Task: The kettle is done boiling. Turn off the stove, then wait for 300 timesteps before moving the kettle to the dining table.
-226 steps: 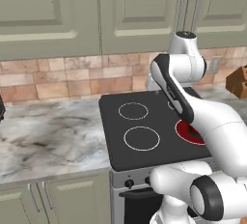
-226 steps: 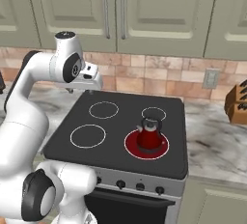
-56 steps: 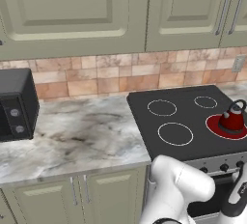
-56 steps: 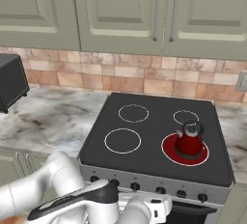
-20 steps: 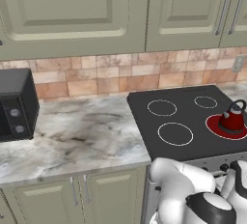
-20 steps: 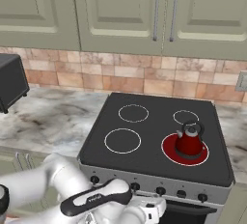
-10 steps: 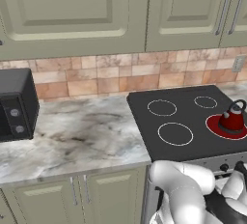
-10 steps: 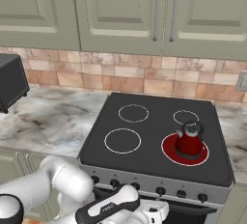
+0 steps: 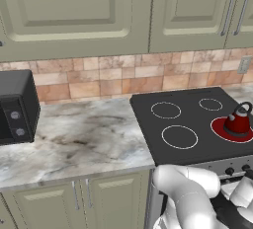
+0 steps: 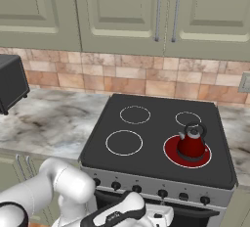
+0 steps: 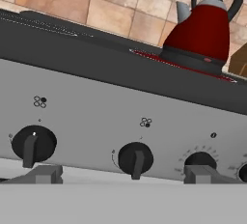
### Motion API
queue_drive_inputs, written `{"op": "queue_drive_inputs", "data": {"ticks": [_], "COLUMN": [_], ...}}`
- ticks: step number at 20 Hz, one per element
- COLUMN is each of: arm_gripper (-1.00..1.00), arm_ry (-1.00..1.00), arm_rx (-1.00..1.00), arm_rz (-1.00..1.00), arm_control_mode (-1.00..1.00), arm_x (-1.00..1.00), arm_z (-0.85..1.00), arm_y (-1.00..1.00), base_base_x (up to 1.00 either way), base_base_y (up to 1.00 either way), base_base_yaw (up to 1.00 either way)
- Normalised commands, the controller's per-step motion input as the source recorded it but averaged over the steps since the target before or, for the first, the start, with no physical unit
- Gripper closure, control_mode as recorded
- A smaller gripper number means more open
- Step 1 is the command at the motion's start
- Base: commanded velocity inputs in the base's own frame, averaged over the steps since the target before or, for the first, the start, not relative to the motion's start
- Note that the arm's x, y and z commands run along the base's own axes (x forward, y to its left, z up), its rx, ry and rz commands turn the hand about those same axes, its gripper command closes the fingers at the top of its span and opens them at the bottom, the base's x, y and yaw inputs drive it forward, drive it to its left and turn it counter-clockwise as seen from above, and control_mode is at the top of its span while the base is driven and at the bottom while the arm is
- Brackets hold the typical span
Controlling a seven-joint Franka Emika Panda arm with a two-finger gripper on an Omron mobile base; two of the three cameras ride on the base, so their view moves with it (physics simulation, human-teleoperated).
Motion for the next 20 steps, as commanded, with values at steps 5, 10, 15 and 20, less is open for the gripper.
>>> {"op": "queue_drive_inputs", "data": {"ticks": [5,10,15,20], "arm_gripper": [-1.0,-1.0,-1.0,-1.0], "arm_ry": [-0.01,0.0,0.0,0.0], "arm_rx": [0.0,0.0,0.0,0.0], "arm_rz": [0.0,0.0,0.0,0.0], "arm_control_mode": [-1.0,-1.0,-1.0,-1.0], "arm_x": [0.11,0.18,0.2,0.17], "arm_z": [0.0,0.0,0.0,-0.01], "arm_y": [0.0,0.0,0.0,-0.02], "base_base_x": [0.0,0.0,0.0,0.0], "base_base_y": [0.0,0.0,0.0,0.0], "base_base_yaw": [0.0,0.0,0.0,0.0]}}
